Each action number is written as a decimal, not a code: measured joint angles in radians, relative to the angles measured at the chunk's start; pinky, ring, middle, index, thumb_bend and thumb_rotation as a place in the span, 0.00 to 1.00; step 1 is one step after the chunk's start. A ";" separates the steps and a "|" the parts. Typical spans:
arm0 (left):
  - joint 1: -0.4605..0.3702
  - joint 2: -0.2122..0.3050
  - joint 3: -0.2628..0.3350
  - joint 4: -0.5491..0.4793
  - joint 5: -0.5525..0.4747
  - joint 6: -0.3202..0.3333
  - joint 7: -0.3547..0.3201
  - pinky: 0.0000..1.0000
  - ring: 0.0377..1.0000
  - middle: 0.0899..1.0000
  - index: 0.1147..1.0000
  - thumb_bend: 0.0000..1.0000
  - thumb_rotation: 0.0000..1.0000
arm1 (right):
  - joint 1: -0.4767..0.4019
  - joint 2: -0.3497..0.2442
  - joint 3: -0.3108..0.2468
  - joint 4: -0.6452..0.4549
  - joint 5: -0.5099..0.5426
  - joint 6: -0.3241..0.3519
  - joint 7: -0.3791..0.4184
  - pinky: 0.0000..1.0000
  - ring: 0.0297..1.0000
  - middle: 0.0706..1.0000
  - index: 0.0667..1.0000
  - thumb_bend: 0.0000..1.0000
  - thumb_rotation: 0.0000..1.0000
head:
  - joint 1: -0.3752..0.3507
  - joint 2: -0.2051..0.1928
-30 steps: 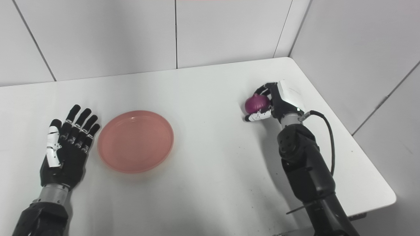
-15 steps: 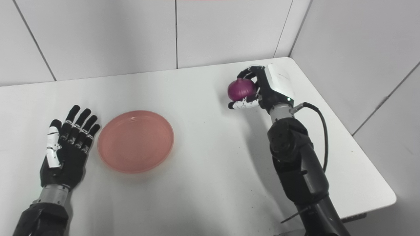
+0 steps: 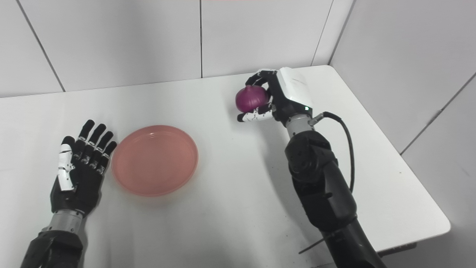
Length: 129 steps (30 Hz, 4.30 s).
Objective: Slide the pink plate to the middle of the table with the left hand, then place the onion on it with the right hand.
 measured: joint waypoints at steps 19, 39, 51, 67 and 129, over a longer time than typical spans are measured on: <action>0.002 -0.031 -0.029 0.002 0.041 -0.025 0.031 0.95 0.94 0.94 0.92 0.43 1.00 | -0.068 0.108 0.150 0.068 0.011 -0.078 -0.003 0.20 0.27 0.36 0.45 0.51 0.14 | 0.095 -0.002; 0.012 -0.082 -0.067 -0.016 0.086 -0.024 0.099 0.93 0.92 0.92 0.90 0.42 1.00 | -0.081 0.180 0.306 0.127 -0.008 -0.094 0.029 0.21 0.28 0.38 0.45 0.51 0.14 | 0.224 0.006; 0.021 -0.097 -0.079 -0.028 0.100 -0.022 0.124 0.94 0.93 0.92 0.90 0.43 1.00 | -0.083 0.184 0.334 0.212 -0.008 -0.154 0.026 0.18 0.26 0.35 0.45 0.52 0.14 | 0.246 0.014; 0.023 -0.097 -0.081 -0.036 0.106 -0.013 0.124 0.93 0.92 0.92 0.90 0.43 1.00 | -0.077 0.182 0.336 0.247 -0.013 -0.178 0.011 0.19 0.27 0.37 0.45 0.51 0.14 | 0.244 0.021; 0.022 -0.097 -0.073 -0.036 0.094 -0.003 0.113 0.92 0.92 0.93 0.91 0.42 1.00 | 0.022 0.144 0.173 0.108 0.099 -0.253 -0.007 0.88 0.99 1.00 1.00 1.00 0.75 | 0.226 0.005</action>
